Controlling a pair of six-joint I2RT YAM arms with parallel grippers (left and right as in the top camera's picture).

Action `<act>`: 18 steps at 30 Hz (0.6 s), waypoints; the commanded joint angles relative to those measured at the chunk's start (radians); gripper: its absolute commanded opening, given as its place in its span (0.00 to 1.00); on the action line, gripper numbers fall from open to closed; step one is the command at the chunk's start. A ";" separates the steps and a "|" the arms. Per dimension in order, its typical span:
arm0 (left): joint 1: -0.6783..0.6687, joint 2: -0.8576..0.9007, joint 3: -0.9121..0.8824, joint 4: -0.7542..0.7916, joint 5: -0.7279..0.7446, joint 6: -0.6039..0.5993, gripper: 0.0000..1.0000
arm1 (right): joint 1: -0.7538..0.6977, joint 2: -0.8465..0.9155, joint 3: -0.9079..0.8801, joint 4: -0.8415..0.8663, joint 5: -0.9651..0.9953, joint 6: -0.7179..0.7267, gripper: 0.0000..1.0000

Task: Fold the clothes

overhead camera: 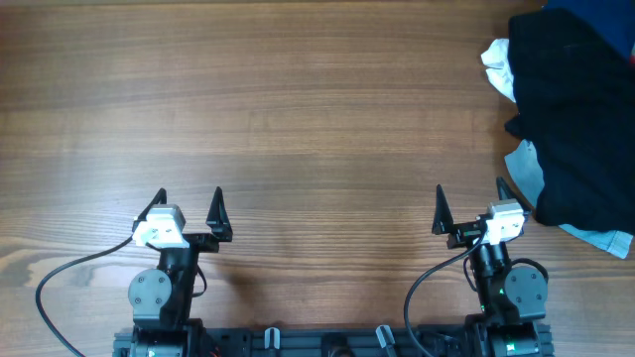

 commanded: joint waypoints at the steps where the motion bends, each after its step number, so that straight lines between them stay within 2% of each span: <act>1: -0.005 0.002 0.000 -0.011 0.016 -0.002 1.00 | -0.001 0.005 -0.001 0.005 -0.016 -0.013 1.00; 18: -0.005 0.002 0.000 -0.011 0.016 -0.002 1.00 | -0.001 0.005 -0.001 0.010 -0.005 -0.031 1.00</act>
